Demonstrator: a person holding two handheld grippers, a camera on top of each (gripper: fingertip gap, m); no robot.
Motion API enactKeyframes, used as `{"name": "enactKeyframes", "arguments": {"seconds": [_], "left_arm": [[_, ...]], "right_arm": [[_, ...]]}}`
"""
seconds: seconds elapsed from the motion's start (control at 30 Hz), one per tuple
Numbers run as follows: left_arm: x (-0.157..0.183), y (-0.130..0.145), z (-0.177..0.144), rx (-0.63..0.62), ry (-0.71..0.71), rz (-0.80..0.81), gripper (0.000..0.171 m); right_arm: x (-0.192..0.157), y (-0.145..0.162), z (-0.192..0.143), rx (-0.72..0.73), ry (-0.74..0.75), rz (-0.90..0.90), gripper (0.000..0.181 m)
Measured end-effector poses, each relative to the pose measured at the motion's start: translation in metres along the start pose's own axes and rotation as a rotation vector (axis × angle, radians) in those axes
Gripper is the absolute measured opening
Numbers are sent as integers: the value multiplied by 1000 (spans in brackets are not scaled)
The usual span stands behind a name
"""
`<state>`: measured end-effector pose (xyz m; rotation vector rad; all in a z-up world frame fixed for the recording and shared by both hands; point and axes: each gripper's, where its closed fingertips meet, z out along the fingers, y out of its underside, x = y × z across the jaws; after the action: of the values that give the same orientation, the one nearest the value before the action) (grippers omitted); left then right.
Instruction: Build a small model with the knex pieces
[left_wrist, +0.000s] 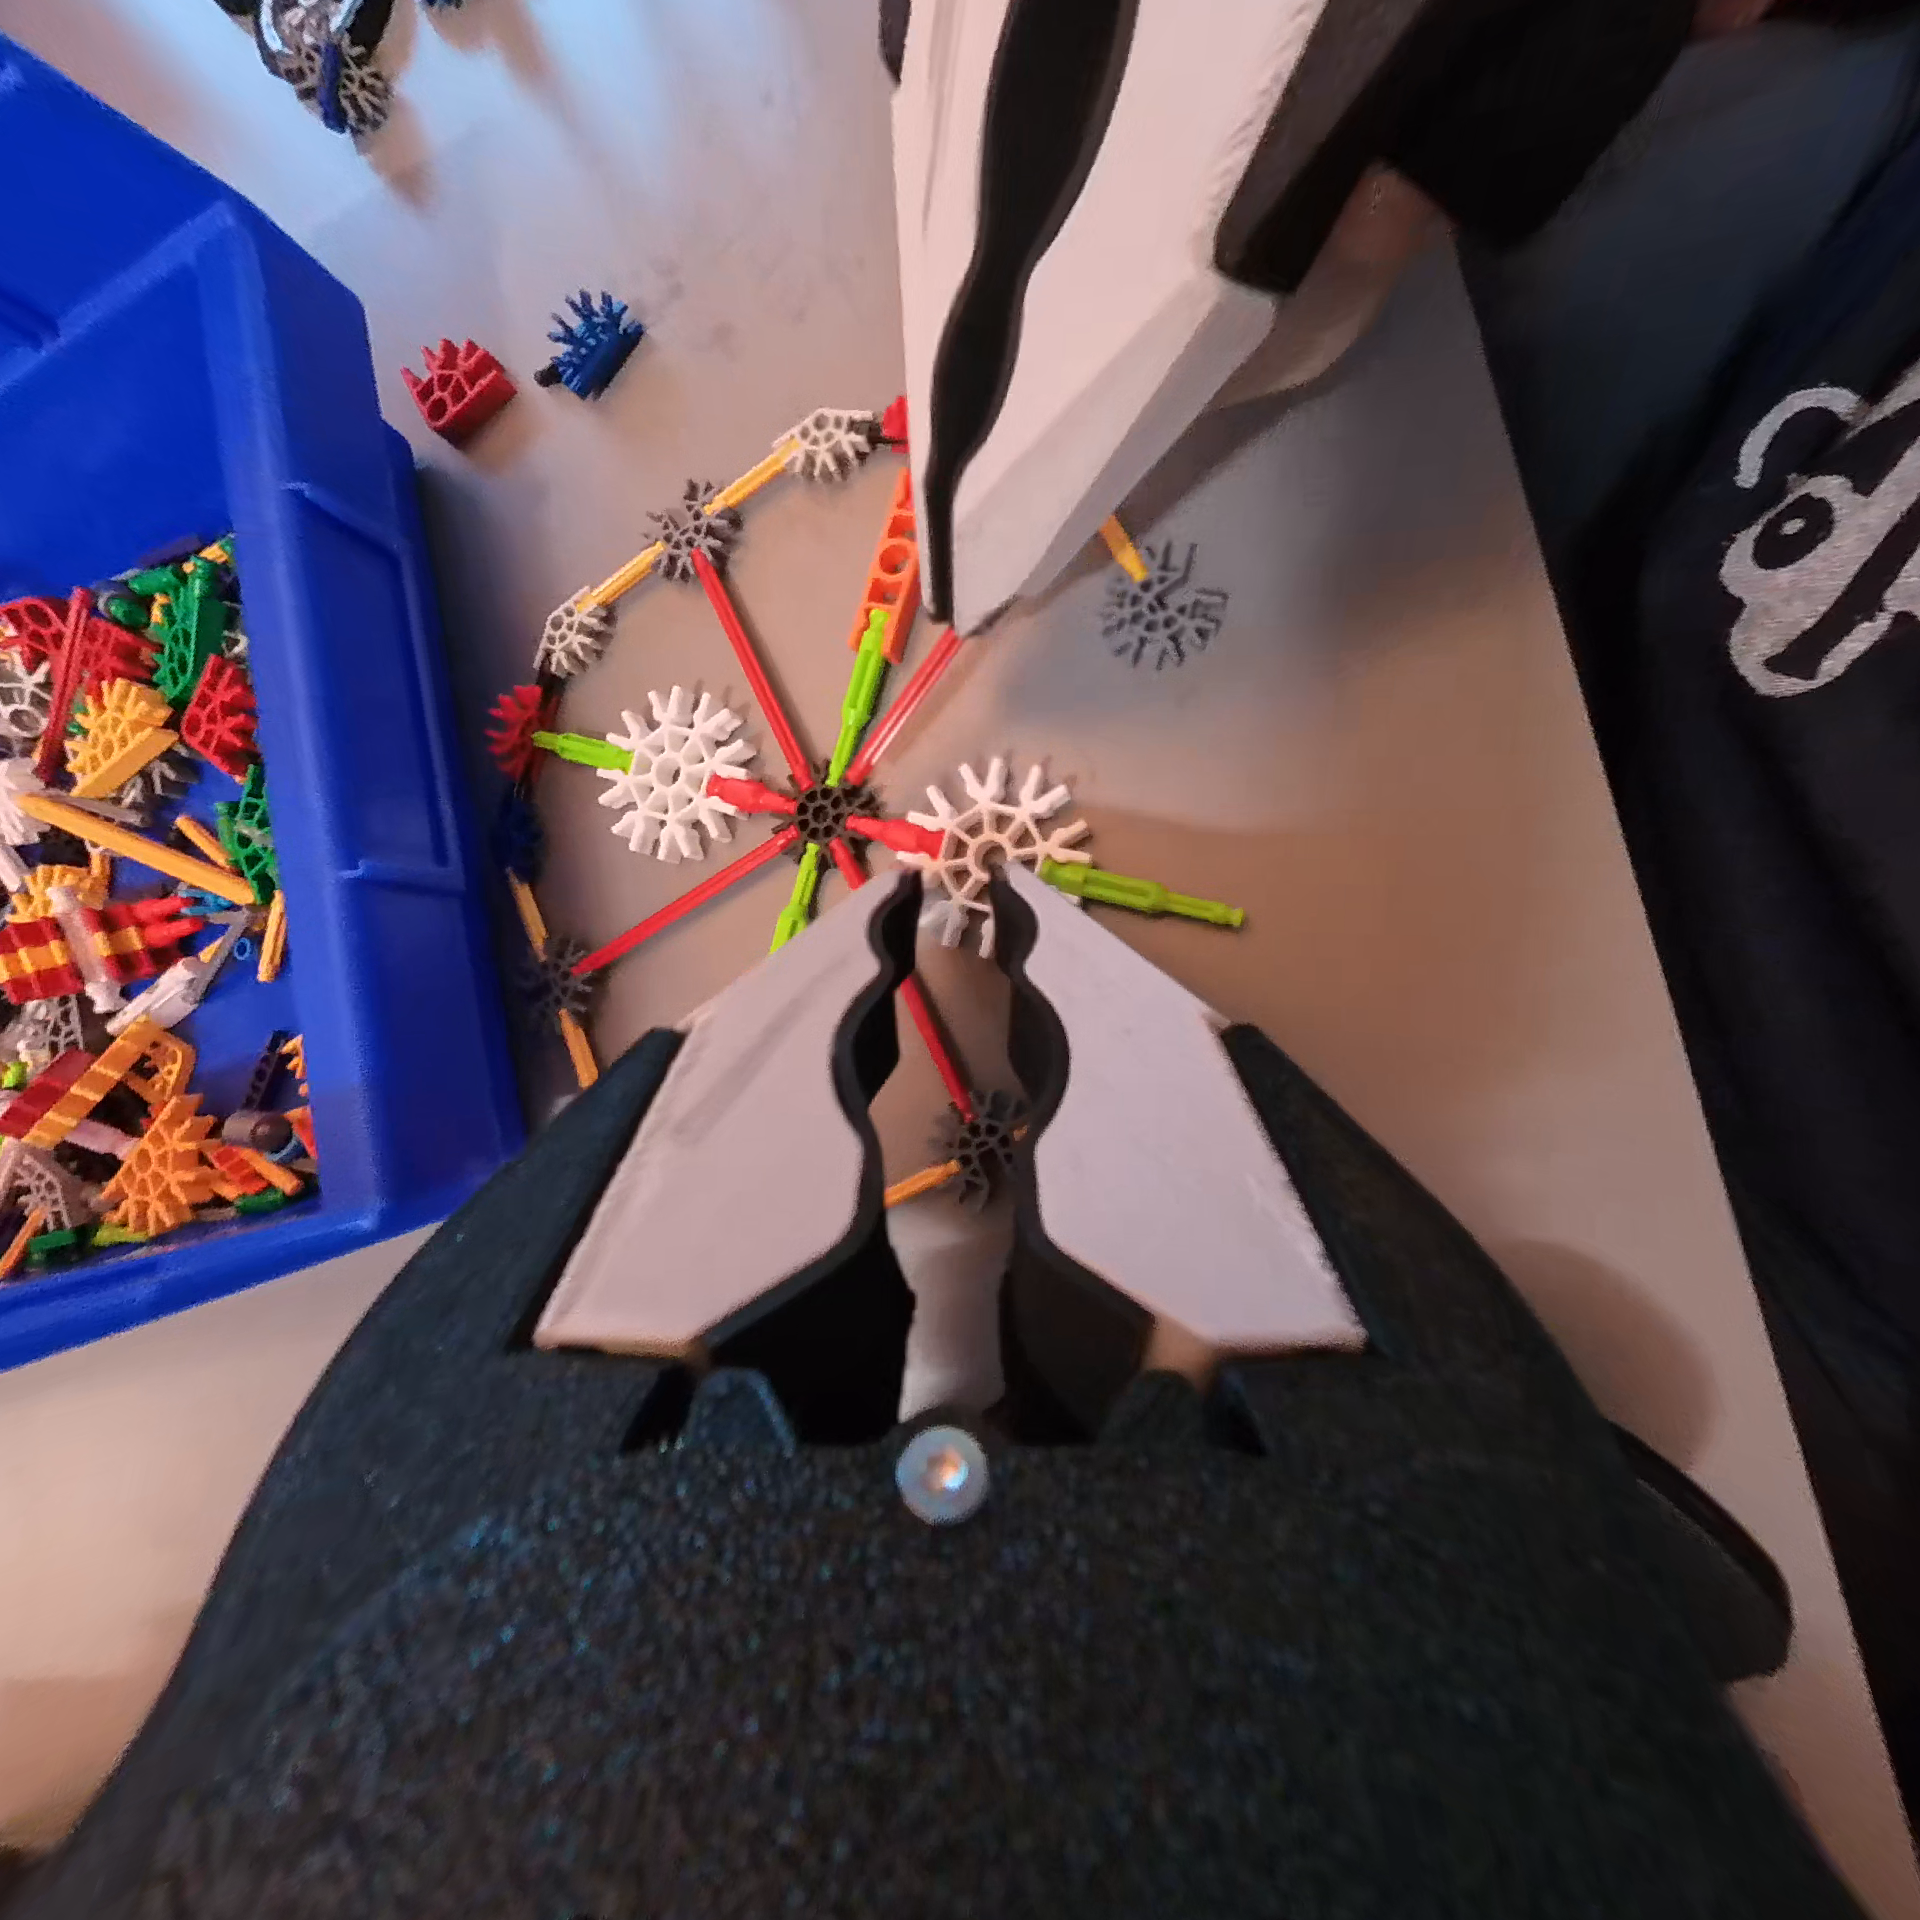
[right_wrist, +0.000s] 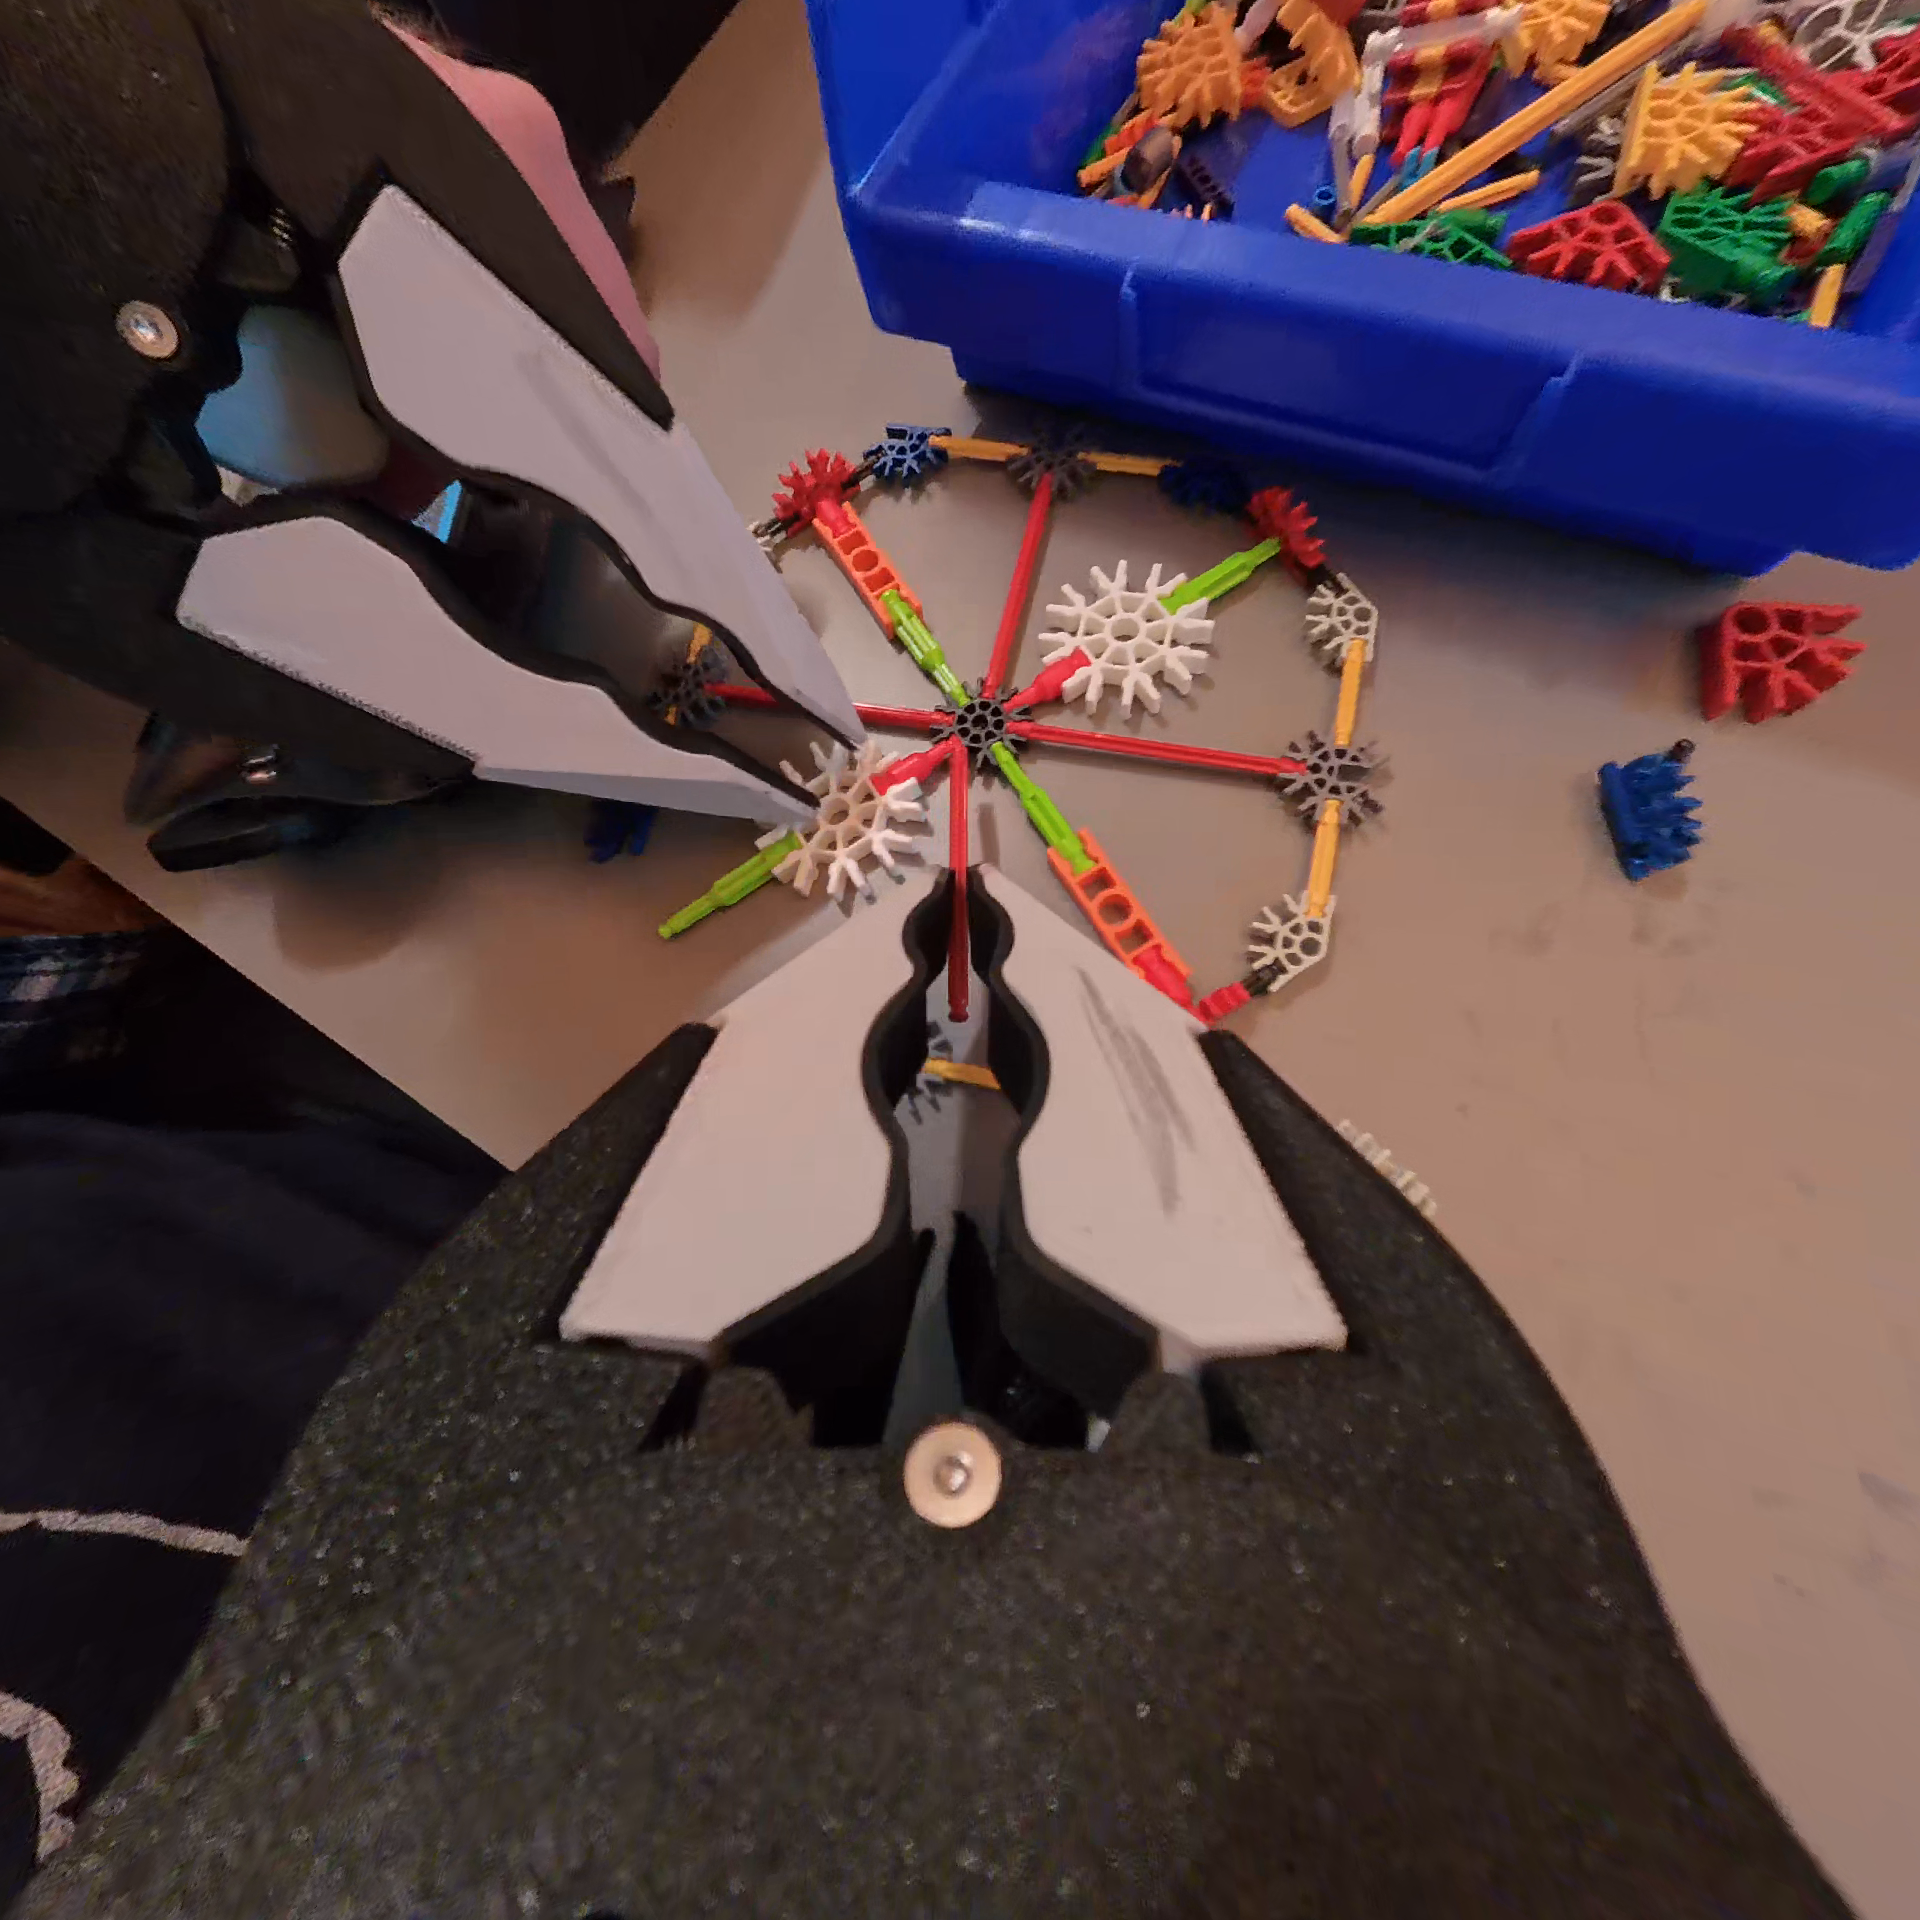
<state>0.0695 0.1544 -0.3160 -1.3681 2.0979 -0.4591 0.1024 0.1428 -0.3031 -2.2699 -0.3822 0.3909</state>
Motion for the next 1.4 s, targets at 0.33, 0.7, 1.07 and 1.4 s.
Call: {"name": "enactKeyframes", "arguments": {"seconds": [0.33, 0.7, 1.07, 1.4], "left_arm": [[-3, -4, 1, -2, -7, 31, 15], [-5, -10, 9, -8, -4, 55, 18], [-8, -14, 12, -21, 14, 76, 17], [-8, -17, 16, -23, 30, 78, 16]], "right_arm": [[2, 1, 6, 4, 13, 14, 1], [2, 4, 9, -6, 19, 4, 0], [7, 6, 7, 13, 24, 50, 0], [7, 4, 8, 23, 11, 62, 0]]}}
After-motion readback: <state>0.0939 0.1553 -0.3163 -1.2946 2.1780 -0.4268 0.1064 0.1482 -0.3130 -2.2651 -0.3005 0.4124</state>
